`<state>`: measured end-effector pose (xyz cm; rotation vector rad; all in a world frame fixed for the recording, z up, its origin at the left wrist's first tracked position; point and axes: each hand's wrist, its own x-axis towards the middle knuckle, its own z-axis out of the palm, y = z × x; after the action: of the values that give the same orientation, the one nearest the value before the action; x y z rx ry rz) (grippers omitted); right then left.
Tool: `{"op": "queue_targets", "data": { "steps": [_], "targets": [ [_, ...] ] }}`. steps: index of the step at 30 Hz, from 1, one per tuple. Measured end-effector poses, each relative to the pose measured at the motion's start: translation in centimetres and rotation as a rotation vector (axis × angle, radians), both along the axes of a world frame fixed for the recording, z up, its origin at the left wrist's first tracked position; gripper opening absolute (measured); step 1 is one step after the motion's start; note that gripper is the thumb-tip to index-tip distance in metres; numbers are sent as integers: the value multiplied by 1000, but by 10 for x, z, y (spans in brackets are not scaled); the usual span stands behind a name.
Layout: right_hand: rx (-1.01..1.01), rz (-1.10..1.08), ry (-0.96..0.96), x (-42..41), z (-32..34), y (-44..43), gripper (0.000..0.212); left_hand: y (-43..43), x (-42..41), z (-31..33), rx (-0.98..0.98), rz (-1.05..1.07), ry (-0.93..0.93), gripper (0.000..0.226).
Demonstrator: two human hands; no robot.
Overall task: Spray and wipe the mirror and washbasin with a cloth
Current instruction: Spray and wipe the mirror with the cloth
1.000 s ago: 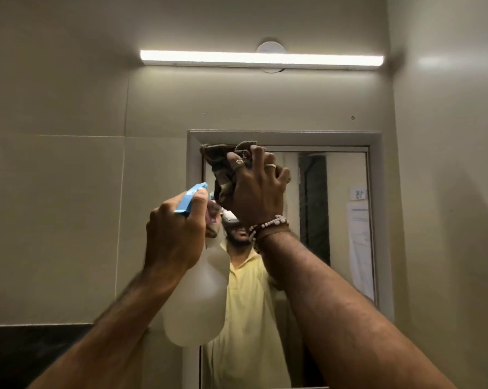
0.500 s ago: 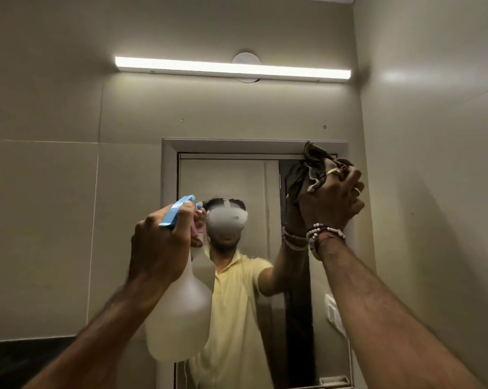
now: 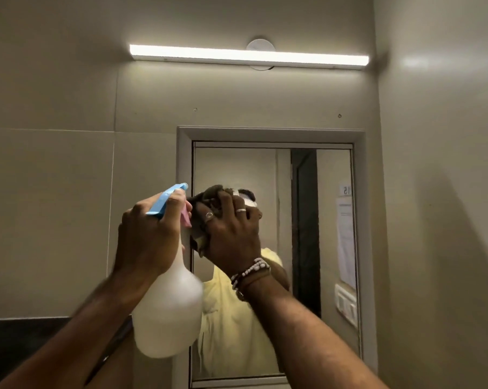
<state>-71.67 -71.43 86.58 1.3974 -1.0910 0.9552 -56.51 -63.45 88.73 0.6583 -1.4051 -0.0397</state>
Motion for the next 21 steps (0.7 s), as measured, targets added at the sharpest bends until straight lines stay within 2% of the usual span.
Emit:
{"op": "queue_targets", "data": {
  "steps": [2, 4, 10, 14, 17, 21],
  "targets": [
    [10, 1, -14, -16, 4, 4, 53, -2, -5, -1, 15, -11, -14, 43],
    [-7, -1, -115, -43, 10, 12, 54, -5, -12, -2, 33, -22, -22, 43],
    [-203, -69, -631, -134, 27, 41, 42, -8, -33, -5, -2, -4, -36, 47],
    [-313, -112, -933, -154, 31, 46, 42, -12, -32, -14, -24, 17, -75, 45],
    [-289, -36, -958, -129, 22, 39, 41, -19, -21, -24, -10, 37, -108, 44],
    [-155, 18, -669, -65, -16, 25, 45, -17, -4, -35, 5, 33, -93, 50]
  ]
}}
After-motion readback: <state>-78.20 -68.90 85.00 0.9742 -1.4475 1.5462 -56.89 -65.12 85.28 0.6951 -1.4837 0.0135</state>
